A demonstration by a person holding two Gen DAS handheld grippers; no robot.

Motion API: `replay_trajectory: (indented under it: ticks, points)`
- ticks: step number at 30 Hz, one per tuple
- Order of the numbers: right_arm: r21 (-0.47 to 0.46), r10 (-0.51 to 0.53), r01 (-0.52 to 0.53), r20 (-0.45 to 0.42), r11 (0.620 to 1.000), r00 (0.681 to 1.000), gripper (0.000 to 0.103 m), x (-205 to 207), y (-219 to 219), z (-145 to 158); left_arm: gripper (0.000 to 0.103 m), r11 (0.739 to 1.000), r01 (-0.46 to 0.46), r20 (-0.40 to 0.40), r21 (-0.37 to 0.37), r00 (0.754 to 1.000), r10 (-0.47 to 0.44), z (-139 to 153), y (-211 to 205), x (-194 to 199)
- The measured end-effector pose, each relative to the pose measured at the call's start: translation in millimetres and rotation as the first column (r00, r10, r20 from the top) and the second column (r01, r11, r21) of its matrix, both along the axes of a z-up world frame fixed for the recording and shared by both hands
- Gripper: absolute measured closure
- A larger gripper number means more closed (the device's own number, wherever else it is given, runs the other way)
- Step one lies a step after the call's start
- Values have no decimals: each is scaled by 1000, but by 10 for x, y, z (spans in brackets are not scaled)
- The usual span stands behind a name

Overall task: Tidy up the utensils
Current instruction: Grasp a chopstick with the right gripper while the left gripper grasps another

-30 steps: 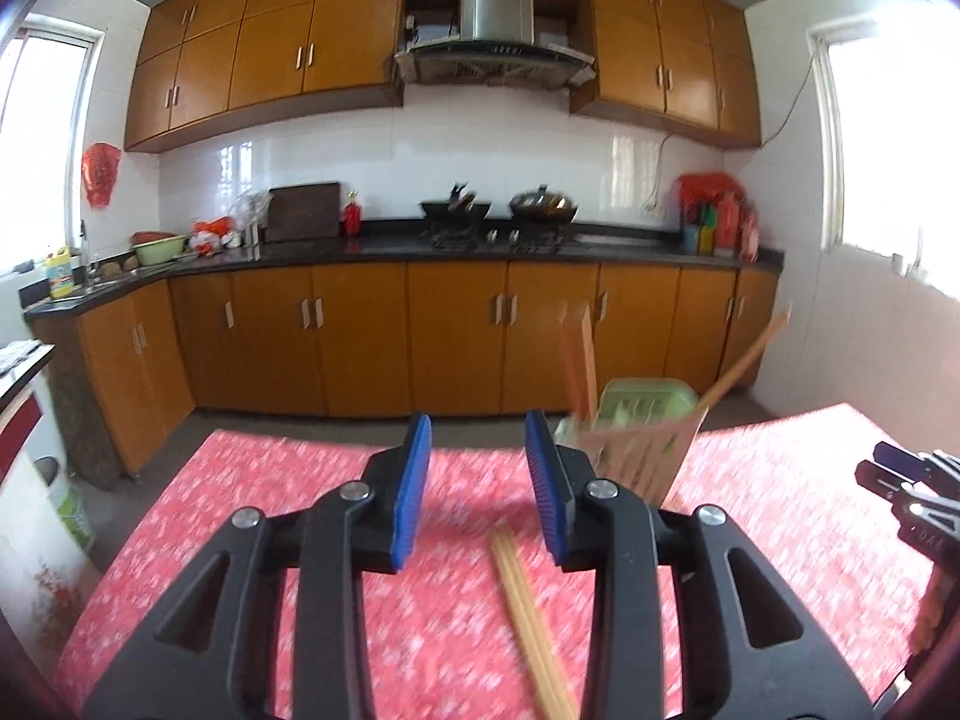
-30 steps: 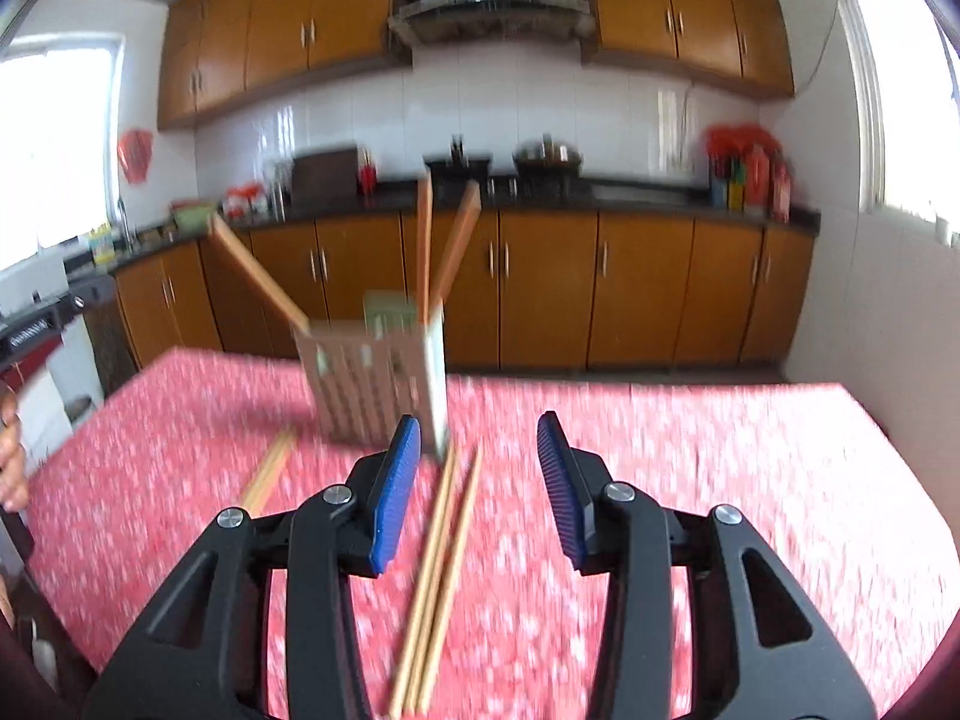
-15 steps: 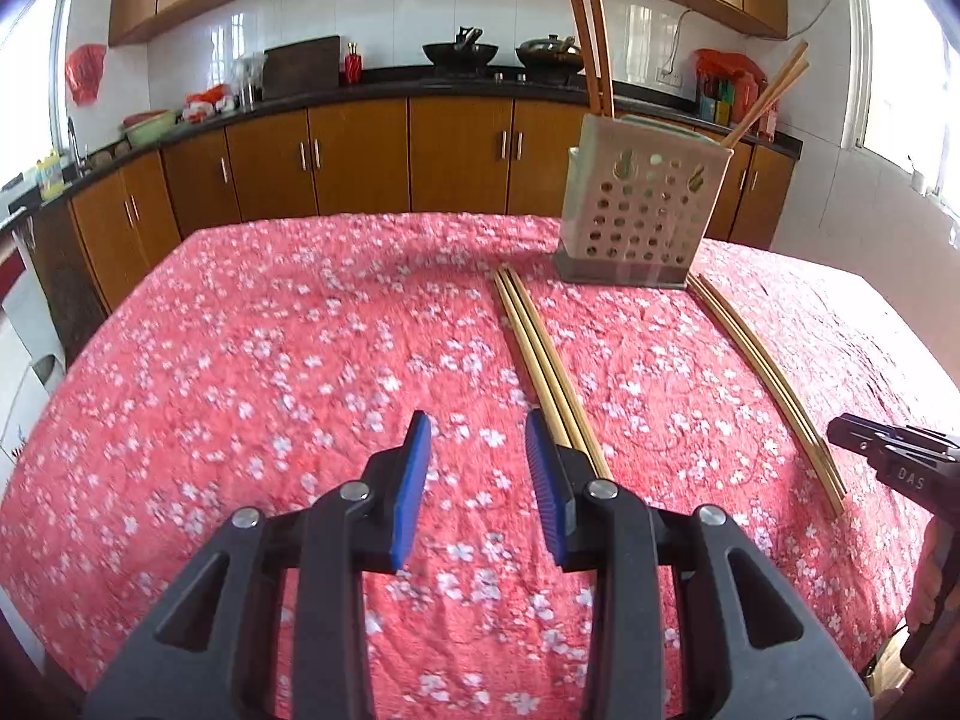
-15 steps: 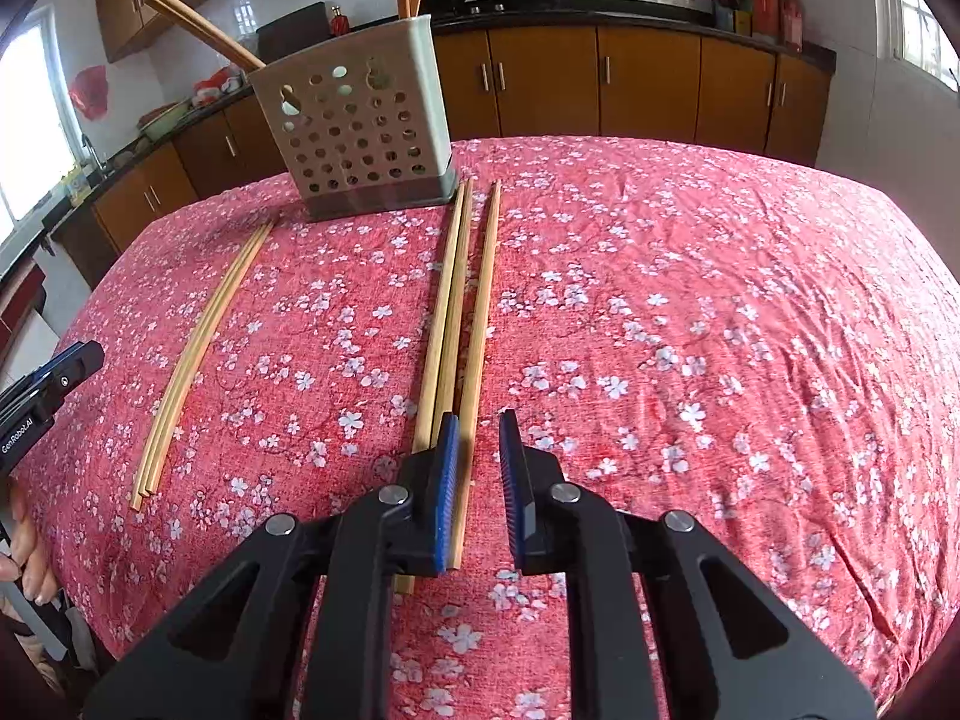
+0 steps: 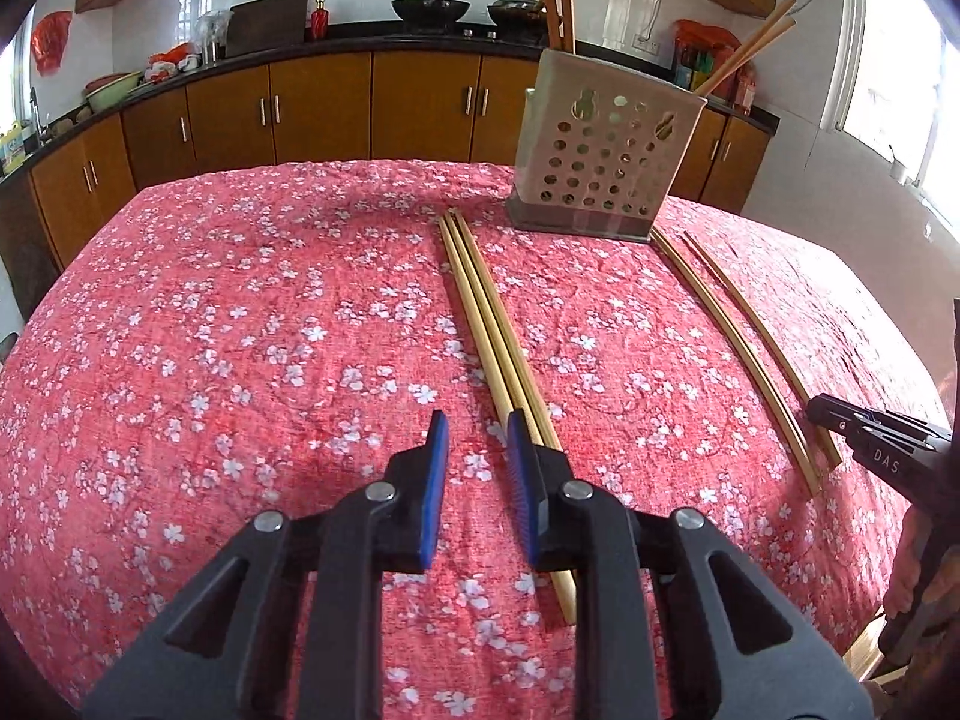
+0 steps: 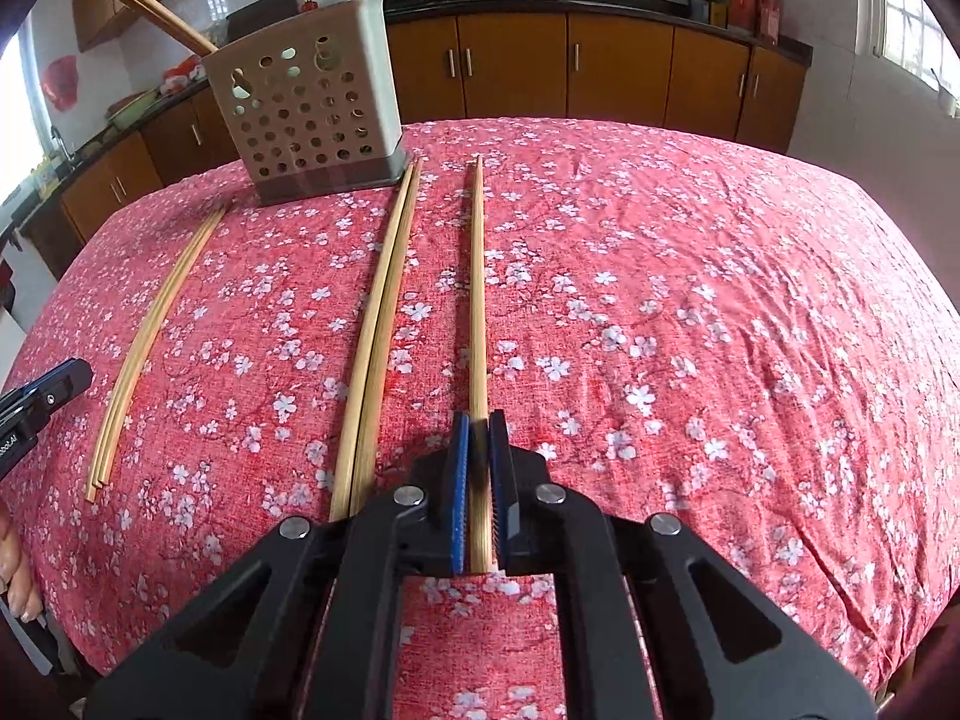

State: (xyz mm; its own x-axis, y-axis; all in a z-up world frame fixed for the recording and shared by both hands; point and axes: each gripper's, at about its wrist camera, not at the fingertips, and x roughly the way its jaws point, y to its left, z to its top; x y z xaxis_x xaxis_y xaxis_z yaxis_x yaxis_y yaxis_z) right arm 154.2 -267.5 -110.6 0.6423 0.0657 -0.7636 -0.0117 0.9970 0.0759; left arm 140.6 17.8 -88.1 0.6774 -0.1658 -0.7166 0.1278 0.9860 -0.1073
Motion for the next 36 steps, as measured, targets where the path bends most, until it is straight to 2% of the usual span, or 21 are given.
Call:
replay_trajectory:
  ticks: [4, 9, 14, 22, 31, 36]
  points:
    - [0, 0, 0, 3, 1000, 1000, 96, -40, -9, 7, 85, 1000, 20, -31, -13, 999, -21, -47, -55, 35]
    - [-3, 3, -3, 5, 1000, 1000, 95, -61, -30, 8, 89, 999, 34, -54, 19, 998, -33, -120, -123, 54]
    - [-17, -1, 1, 8, 1000, 1000, 95, -40, -4, 2, 89, 998, -4, -74, 59, 997, 8, -141, -105, 125]
    - [-21, 0, 0, 11, 1000, 1000, 95, -46, -2, -6, 90, 999, 3, -71, -46, 997, -6, -61, -51, 111]
    - [-26, 2, -2, 13, 1000, 1000, 95, -41, -7, -2, 90, 999, -25, -94, 44, 995, 29, -109, -113, 168]
    - [-22, 4, -4, 13, 1000, 1000, 95, -43, -8, -4, 90, 999, -37, -98, -33, 995, 34, -92, -15, 146]
